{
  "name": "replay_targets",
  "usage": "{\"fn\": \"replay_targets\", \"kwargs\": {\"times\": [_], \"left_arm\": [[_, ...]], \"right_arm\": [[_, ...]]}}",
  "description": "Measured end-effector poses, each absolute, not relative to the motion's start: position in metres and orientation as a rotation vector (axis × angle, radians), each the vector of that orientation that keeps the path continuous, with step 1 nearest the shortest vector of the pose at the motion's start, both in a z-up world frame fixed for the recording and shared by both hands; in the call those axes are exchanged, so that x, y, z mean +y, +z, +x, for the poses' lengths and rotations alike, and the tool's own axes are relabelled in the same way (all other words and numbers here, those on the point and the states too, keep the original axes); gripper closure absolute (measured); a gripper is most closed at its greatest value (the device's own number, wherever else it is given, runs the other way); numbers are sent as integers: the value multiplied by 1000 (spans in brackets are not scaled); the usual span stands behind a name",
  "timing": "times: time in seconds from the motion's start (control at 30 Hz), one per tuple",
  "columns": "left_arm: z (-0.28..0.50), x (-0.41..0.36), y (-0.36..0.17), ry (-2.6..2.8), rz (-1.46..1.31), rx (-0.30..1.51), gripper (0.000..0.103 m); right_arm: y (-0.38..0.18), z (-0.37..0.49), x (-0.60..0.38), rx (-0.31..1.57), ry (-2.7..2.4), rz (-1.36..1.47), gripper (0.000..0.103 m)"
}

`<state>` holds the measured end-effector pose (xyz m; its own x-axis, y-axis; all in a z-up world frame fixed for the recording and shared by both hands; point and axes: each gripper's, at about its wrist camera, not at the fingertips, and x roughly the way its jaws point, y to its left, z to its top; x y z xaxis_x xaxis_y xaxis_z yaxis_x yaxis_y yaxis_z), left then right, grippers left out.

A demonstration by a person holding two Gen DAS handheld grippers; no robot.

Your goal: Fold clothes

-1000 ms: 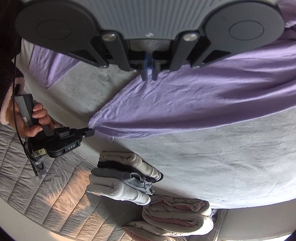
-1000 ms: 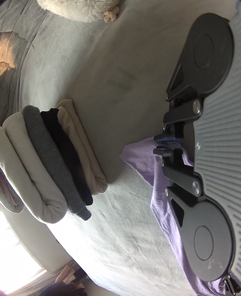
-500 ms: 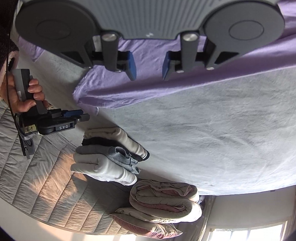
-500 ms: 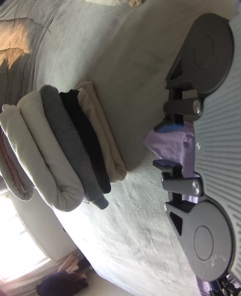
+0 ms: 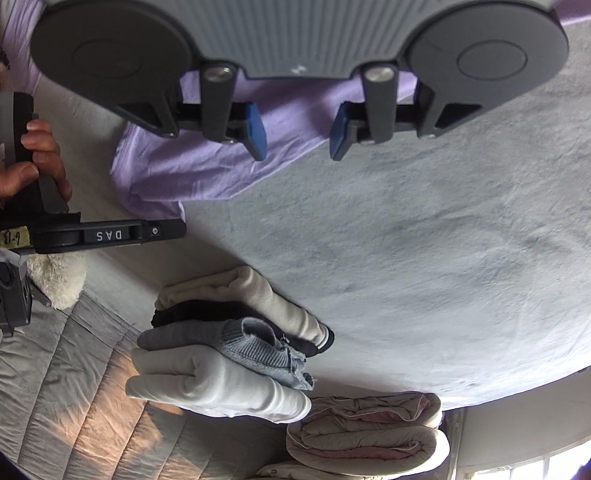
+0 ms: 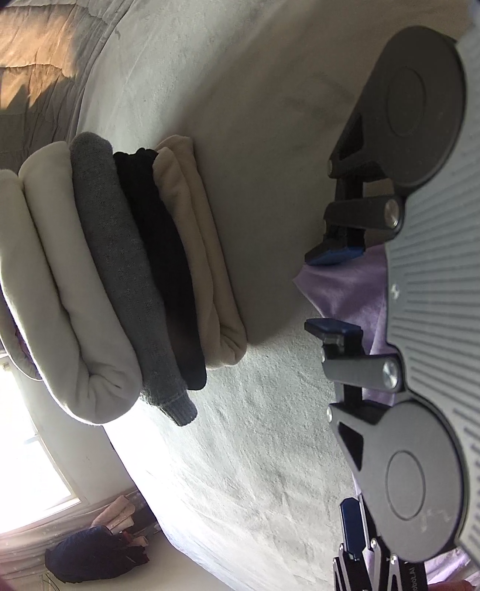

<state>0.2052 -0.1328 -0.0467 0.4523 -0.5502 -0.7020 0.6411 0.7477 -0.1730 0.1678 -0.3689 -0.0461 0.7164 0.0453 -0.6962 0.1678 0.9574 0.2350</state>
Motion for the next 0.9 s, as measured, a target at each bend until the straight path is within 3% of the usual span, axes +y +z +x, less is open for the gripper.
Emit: {"fn": "replay_targets", "kwargs": {"times": [0.07, 0.1, 0.13, 0.17, 0.57, 0.8, 0.9], "left_arm": [[204, -137, -50, -743, 137, 823, 71], [204, -139, -51, -748, 141, 824, 83], [203, -141, -53, -753, 144, 826, 100], [203, -143, -53, -756, 139, 824, 103], [217, -153, -37, -666, 117, 677, 103], [221, -159, -57, -625, 107, 691, 103], [219, -159, -59, -617, 79, 701, 97]], "right_arm": [[-47, 168, -365, 771, -69, 252, 71], [-48, 168, -363, 769, -74, 221, 77], [-49, 168, -360, 767, -80, 186, 91], [-49, 168, -358, 765, -83, 166, 100], [-28, 180, -380, 624, -187, 180, 101], [-35, 192, -382, 663, -176, 181, 101], [-37, 192, -383, 690, -168, 190, 96]]}}
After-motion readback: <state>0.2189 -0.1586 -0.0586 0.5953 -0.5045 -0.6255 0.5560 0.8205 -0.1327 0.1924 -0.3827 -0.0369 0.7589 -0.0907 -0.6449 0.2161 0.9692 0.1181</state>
